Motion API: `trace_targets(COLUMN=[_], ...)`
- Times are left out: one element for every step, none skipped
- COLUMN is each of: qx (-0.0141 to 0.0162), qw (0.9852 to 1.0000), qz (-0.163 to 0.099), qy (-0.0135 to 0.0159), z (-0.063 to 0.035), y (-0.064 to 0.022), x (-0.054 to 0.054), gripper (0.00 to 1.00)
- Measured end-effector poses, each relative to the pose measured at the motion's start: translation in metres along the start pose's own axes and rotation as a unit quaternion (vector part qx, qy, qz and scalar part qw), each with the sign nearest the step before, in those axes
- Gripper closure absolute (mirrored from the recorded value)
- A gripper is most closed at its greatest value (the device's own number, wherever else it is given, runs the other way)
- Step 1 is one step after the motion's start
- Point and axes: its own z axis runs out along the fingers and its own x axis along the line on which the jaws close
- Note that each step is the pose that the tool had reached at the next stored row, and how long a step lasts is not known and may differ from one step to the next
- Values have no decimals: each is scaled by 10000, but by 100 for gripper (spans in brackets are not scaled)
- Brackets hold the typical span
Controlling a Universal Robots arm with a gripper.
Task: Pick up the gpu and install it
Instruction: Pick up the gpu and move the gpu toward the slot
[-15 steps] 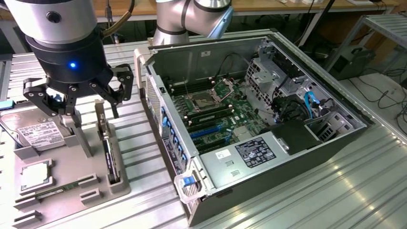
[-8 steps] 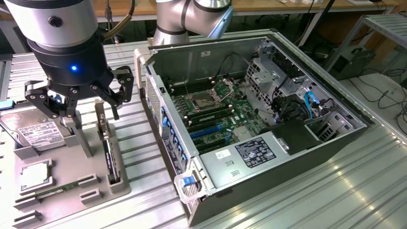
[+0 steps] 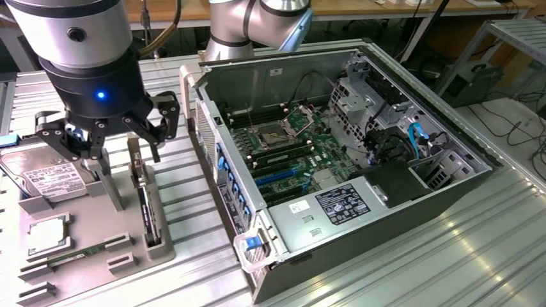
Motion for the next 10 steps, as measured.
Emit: trace_targets(qx=[0, 0, 0, 0, 0, 0, 0, 0, 0, 0], qw=[10000, 10000, 10000, 10000, 10000, 10000, 10000, 10000, 10000, 10000], qz=[-1, -3, -4, -6, -7, -9, -11, -13, -15, -16], qy=[0, 0, 0, 0, 0, 0, 0, 0, 1, 1], z=[5, 10, 15, 20, 25, 30, 37, 45, 49, 54], y=[0, -1, -1, -2, -2, -3, -4, -5, -5, -6], x=[0, 0, 0, 0, 0, 0, 1, 0, 1, 1], gripper=[34, 34, 34, 34, 34, 34, 34, 34, 34, 34])
